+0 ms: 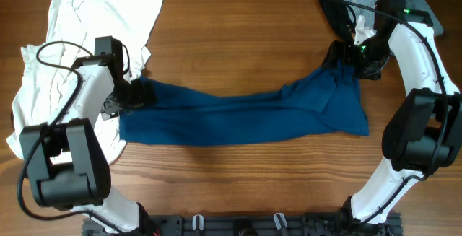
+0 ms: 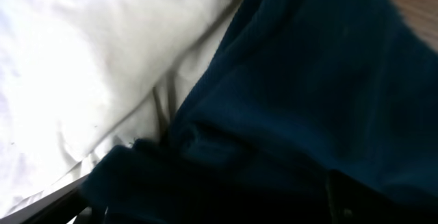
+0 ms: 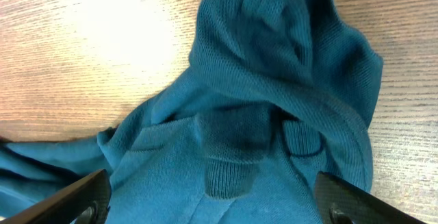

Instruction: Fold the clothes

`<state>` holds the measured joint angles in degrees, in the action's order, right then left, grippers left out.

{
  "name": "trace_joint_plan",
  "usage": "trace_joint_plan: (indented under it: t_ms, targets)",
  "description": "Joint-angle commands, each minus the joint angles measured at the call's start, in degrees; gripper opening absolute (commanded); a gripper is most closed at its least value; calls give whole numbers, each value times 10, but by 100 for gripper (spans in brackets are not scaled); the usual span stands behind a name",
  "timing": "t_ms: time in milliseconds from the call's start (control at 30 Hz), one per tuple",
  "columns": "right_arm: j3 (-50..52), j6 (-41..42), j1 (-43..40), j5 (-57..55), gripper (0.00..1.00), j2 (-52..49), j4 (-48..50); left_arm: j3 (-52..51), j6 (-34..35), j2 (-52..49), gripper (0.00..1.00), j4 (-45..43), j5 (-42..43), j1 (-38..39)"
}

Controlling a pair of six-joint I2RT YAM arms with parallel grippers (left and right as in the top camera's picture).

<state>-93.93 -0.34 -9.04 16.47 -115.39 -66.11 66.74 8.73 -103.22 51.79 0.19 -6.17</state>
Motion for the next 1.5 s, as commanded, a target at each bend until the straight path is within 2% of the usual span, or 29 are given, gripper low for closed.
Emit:
trace_joint_plan:
  t_ms: [0, 133, 300, 500, 700, 800, 900, 1267, 1300, 1333, 1367, 1467]
  targets:
    - [-9, 5, 0, -3, 100, 6, 8, 6, -23, -16, 100, -3, 22, 0]
    - [-8, 5, 1, -3, 99, 6, 10, 2, -23, -19, 100, -21, 35, 21]
    - [-8, 5, 1, -3, 99, 6, 10, -32, -21, -24, 100, -84, 29, 64]
    - [-8, 5, 1, -3, 100, 6, 10, -38, 42, -37, 99, -85, -99, 57]
    - [-5, 5, 1, -3, 99, 6, 12, -35, 38, -37, 98, -70, -116, 46]
    - [-3, 5, 1, -3, 100, 6, 13, -35, 28, -37, 96, -79, -99, 48]
    - [-2, 5, 1, -3, 99, 6, 16, -35, 20, -37, 89, -88, -43, 58]
    - [-2, 5, 1, -3, 100, 6, 18, -49, 22, -77, 82, -92, -36, 76]
    - [-2, 5, 1, -3, 100, 6, 18, -49, 22, -81, 79, -92, -37, 76]
    - [-2, 5, 1, -3, 99, 6, 18, -49, 22, -84, 72, -94, -40, 75]
    - [-2, 7, 1, -3, 100, 6, 18, -49, 22, -86, 57, -94, -51, 73]
    - [-2, 25, 1, -3, 99, 6, 19, -47, 23, -85, 4, -89, -78, 54]
